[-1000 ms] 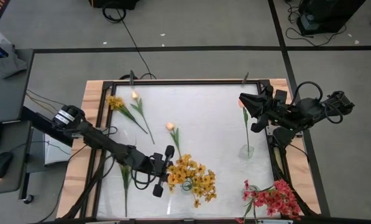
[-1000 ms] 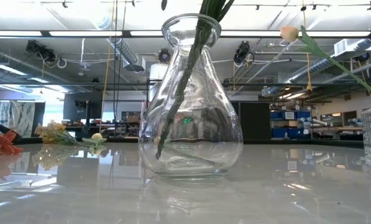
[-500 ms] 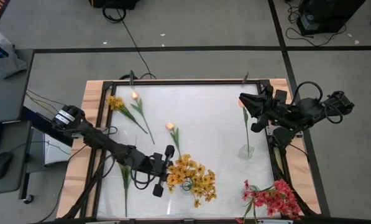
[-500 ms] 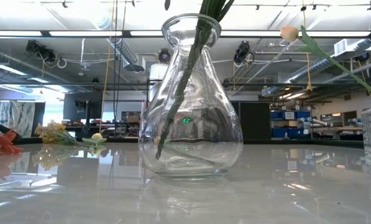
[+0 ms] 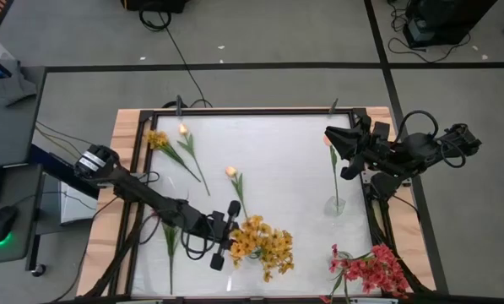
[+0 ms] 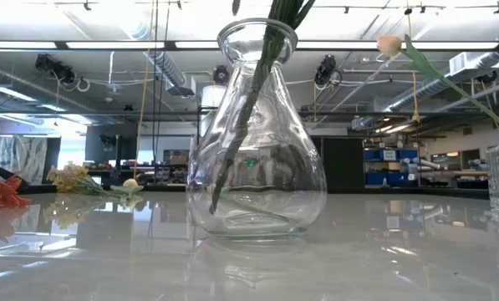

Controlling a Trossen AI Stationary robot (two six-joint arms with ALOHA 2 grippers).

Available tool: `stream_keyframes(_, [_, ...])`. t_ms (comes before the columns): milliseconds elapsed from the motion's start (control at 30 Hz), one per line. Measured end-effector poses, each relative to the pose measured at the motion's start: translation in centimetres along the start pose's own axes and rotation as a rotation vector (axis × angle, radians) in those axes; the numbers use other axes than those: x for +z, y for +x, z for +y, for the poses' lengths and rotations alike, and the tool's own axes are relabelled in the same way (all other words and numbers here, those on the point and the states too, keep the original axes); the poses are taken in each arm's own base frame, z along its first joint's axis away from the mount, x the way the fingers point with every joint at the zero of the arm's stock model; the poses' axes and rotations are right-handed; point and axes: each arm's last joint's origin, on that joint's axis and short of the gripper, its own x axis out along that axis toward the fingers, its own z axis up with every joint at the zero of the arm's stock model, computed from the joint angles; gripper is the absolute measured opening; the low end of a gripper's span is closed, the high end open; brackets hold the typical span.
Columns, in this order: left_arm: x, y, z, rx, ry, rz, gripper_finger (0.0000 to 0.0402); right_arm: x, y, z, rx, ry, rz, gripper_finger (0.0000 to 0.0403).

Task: Sort flowers into vase by color
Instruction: Put the right yellow flowers into the bottom left transparent vase

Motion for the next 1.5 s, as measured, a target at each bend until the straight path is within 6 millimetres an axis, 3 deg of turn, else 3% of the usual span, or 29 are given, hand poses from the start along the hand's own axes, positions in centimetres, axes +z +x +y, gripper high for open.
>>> stream_keyframes(600, [-1.8,0.9,0.9,0.022,-0.026,0.044,0.003,0.0,0.0,0.0,0.0,0.001,0.0,0.0075])
stream_keyframes(1033, [-1.9,0.9,0.9,0.021,-0.058,0.047,0.003,0.0,0.0,0.0,0.0,0.0,0.0,0.0075])
stream_keyframes(1500, [-2.3,0.8,0.3,0.007,-0.132,0.083,0.0065,0.0,0.0,0.0,0.0,0.0,0.0,0.0075])
